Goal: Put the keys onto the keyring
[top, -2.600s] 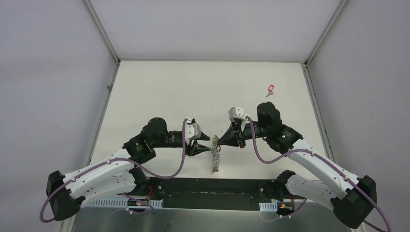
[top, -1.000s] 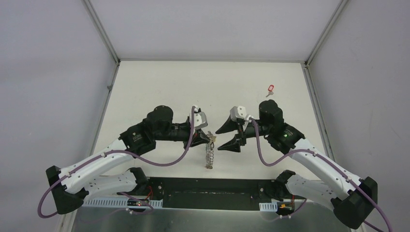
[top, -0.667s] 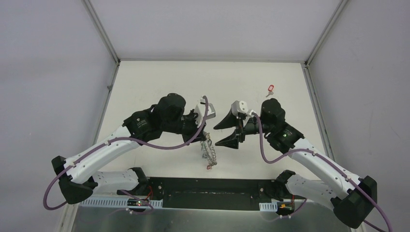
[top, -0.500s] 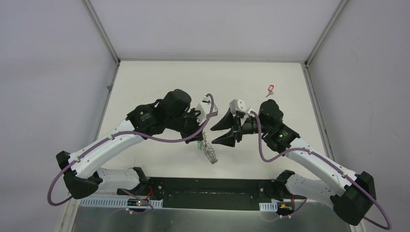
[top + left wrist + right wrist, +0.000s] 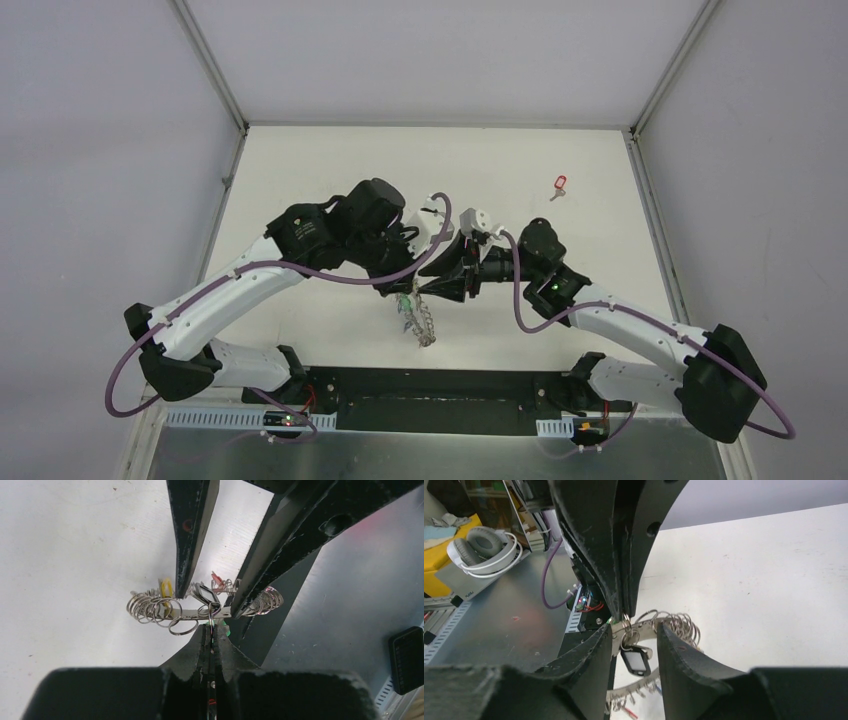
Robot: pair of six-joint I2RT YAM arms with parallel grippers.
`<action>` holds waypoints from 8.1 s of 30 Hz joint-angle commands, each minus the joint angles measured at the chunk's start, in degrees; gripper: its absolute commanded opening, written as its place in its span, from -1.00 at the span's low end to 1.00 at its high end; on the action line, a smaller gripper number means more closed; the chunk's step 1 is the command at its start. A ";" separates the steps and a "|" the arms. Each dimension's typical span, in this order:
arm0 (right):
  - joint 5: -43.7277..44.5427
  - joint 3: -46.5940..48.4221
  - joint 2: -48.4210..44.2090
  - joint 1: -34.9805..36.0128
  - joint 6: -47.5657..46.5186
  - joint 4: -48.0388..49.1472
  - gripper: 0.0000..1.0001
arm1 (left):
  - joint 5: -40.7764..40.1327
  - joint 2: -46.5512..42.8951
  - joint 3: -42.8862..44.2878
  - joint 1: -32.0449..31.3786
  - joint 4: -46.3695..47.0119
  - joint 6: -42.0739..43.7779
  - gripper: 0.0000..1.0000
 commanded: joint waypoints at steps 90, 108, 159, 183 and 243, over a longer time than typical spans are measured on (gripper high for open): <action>4.65 -4.44 -5.04 3.17 7.87 21.85 -1.00 | 0.25 -37.37 -45.53 -2.17 56.75 5.97 -0.90; 4.85 -3.51 -5.94 3.20 8.15 21.45 -1.00 | 2.01 -36.32 -46.96 -2.18 52.28 4.92 -0.69; 5.00 -4.82 -5.92 3.17 8.52 21.45 -1.00 | -0.66 -38.06 -41.81 -2.22 45.15 6.86 -0.15; 2.82 -4.30 -5.32 3.16 9.52 21.45 -1.00 | 4.94 -34.31 -42.51 -2.26 57.44 2.16 -0.64; 5.11 -0.17 4.52 4.86 13.84 21.08 -0.29 | -5.80 0.30 11.88 -2.22 -9.39 -4.03 -1.00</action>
